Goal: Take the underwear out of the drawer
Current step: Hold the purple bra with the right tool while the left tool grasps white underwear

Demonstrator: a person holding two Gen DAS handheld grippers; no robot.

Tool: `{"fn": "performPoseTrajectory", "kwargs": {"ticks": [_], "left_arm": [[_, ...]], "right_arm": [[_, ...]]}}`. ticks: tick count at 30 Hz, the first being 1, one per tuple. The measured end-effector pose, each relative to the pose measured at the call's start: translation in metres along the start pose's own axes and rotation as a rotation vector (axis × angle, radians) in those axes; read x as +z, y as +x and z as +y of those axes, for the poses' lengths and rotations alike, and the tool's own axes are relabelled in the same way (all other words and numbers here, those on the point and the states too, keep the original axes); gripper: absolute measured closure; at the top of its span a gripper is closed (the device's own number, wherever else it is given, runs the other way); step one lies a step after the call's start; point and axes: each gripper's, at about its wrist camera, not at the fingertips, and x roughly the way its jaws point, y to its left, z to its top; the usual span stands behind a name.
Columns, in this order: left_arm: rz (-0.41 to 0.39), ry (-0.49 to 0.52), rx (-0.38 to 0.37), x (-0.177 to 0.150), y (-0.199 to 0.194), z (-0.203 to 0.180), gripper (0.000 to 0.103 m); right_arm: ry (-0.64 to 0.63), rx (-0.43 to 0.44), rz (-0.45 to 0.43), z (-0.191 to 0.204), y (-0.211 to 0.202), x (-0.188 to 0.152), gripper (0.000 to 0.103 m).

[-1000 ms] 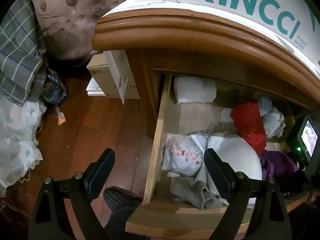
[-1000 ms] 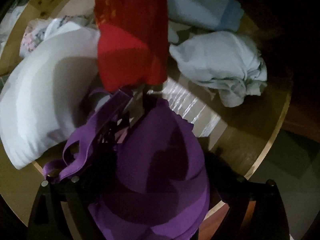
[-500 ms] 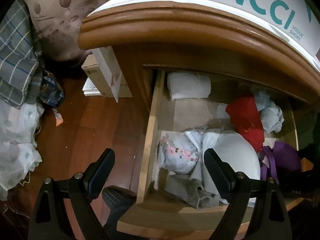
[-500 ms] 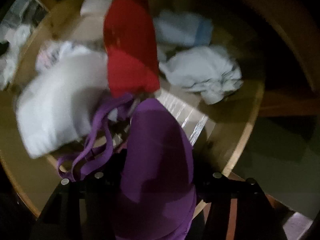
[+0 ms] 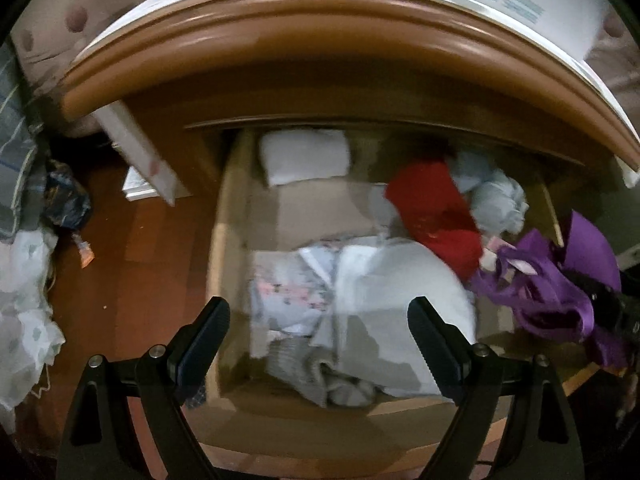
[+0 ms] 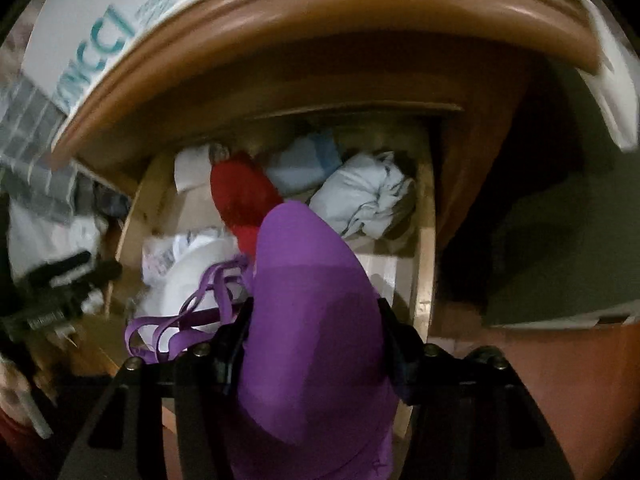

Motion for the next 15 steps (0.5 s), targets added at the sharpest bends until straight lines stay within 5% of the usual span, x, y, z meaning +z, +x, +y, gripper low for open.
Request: {"fn": "performPoseTrajectory", "kwargs": {"ticks": [15], "left_arm": [[0.197,0.051,-0.047,0.015,0.047,-0.052,0.010]], "right_arm": [[0.074,0.045,-0.082,-0.014,-0.009,-0.019,0.050]]}}
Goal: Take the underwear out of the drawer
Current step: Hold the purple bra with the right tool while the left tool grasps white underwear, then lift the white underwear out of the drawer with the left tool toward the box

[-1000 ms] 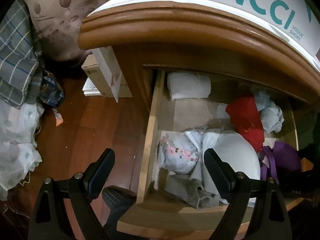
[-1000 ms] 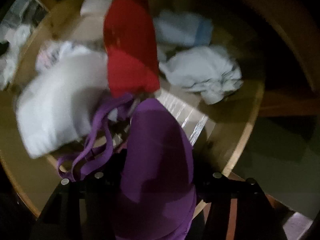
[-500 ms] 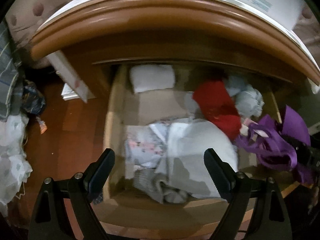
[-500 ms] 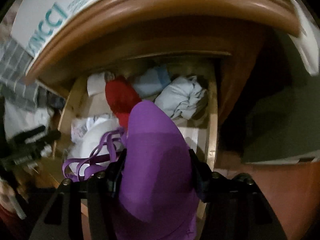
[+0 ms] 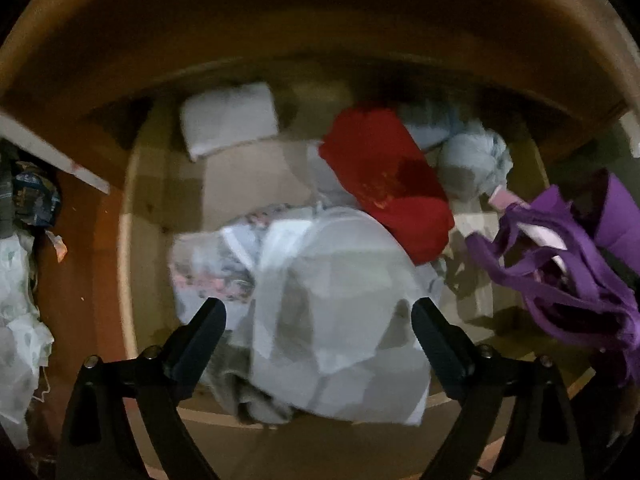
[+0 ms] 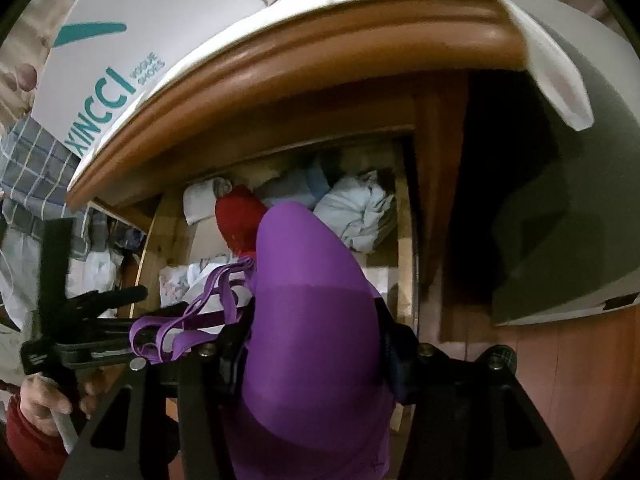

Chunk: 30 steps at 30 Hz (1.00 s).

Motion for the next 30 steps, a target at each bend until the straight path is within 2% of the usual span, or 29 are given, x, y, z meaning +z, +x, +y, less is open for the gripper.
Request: {"fn": "performPoseTrajectory", "kwargs": {"ticks": [7,19,21,23,26,29,30], "left_arm": [[0.122,-0.010,0.015,0.016,0.028,-0.015,0.010],[0.307,-0.006,0.087,0.026,0.067,-0.028,0.009],[0.308,0.008,0.110,0.027,0.072,-0.029,0.018],[0.307,0.009,0.135,0.028,0.073,-0.028,0.044],[0.286,0.014,0.148,0.025,0.069,-0.022,0.070],[0.254,-0.003,0.148,0.022,0.058,-0.015,0.087],[0.246,-0.006,0.139,0.020,0.055,-0.014,0.088]], "right_arm": [[0.022,0.007,-0.008,-0.007,-0.005,0.000,0.050],[0.053,0.031,-0.018,-0.017,-0.013,0.001,0.050],[0.052,0.032,-0.015,-0.017,-0.010,0.002,0.050],[0.055,0.032,-0.006,-0.018,-0.008,0.002,0.050],[0.050,0.030,0.000,-0.017,-0.006,0.003,0.050],[0.044,0.031,-0.002,-0.014,-0.006,0.004,0.050],[0.040,0.030,-0.003,-0.013,-0.006,0.004,0.050]]}}
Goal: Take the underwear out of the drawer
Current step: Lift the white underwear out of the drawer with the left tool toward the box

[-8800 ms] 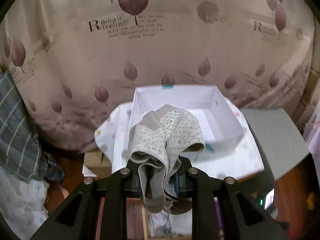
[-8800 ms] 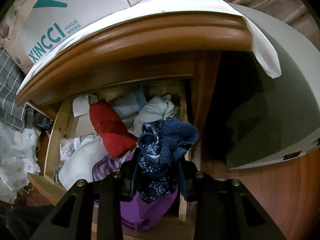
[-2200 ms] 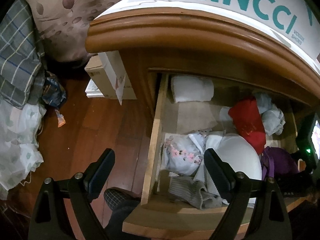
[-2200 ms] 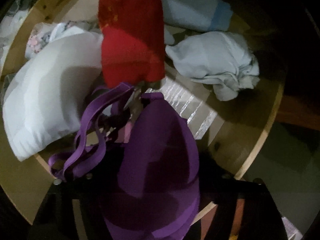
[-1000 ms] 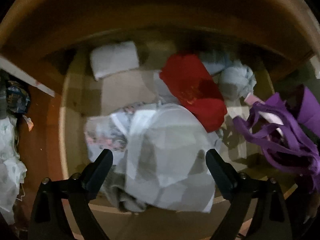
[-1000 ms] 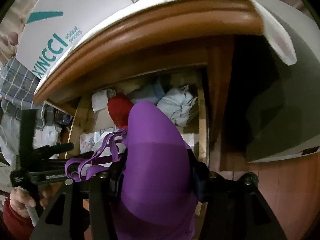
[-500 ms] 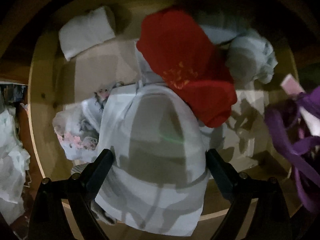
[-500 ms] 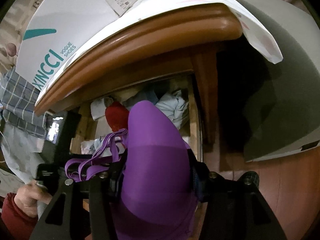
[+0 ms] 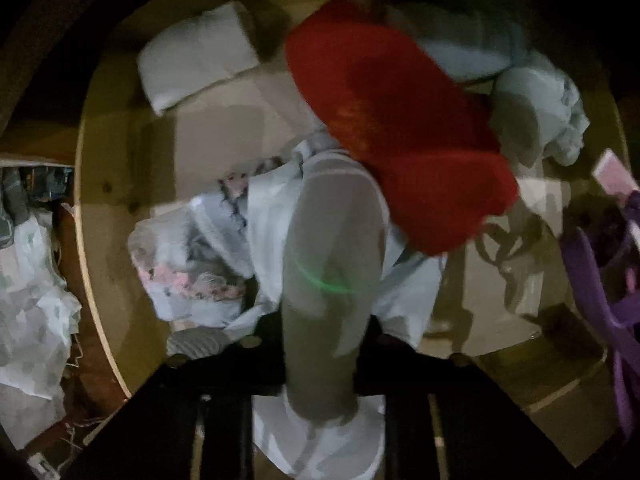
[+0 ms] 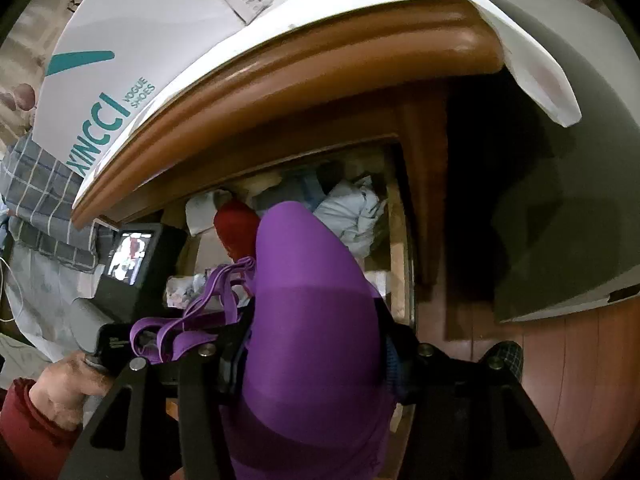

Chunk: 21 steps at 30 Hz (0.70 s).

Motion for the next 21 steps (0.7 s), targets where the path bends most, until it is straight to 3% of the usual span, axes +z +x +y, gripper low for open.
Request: {"fn": "performPoseTrajectory", "kwargs": {"ticks": [21], "left_arm": [[-0.273,0.032,-0.120,-0.065,-0.111,0.033,0.092]], "right_arm": [[-0.058,-0.048,-0.001,0.013,0.006,-0.001,0.050]]}}
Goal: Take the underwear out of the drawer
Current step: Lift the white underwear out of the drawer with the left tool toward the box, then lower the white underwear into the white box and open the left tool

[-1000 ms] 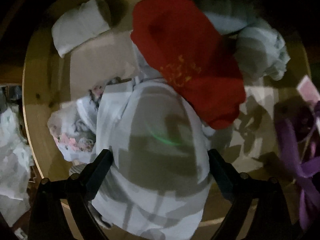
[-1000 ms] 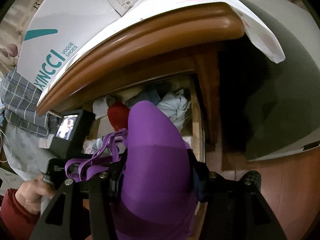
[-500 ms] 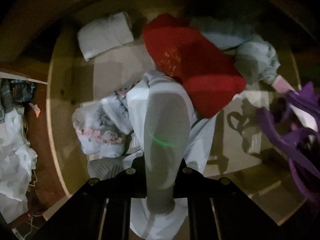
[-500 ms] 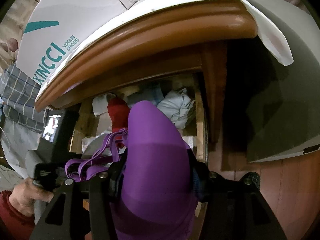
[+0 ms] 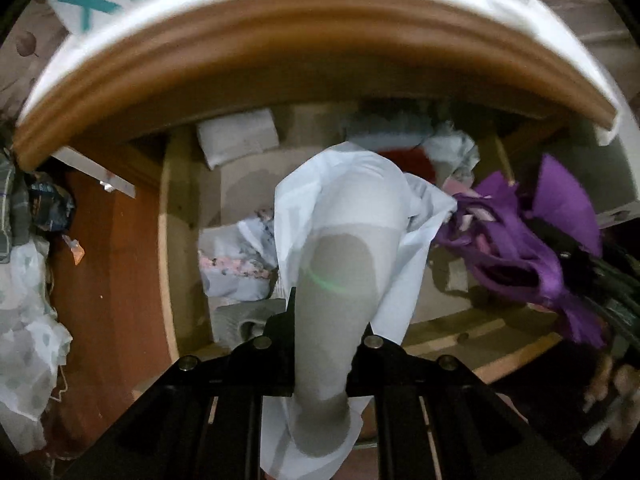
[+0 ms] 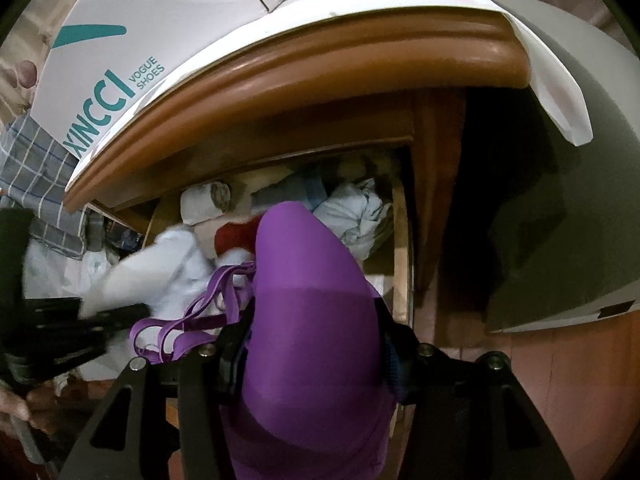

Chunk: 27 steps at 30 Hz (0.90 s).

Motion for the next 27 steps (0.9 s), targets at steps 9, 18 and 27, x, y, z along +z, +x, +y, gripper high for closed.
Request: {"fn": "performPoseTrajectory", "kwargs": {"ticks": [9,18,27], "left_arm": [[-0.106,0.030,-0.038,-0.007,-0.068,0.004,0.092],[-0.293,0.055,-0.043,-0.008,-0.168,0.010,0.092],[-0.488,0.049,-0.008,0.025,-0.265,0.019,0.092]], "right_arm": [[-0.007,-0.004,0.007,0.000,0.001,-0.001,0.050],[-0.010,-0.013,0.012,-0.001,0.004,-0.002,0.050],[-0.009,-0.013,0.015,-0.002,0.006,-0.003,0.050]]}}
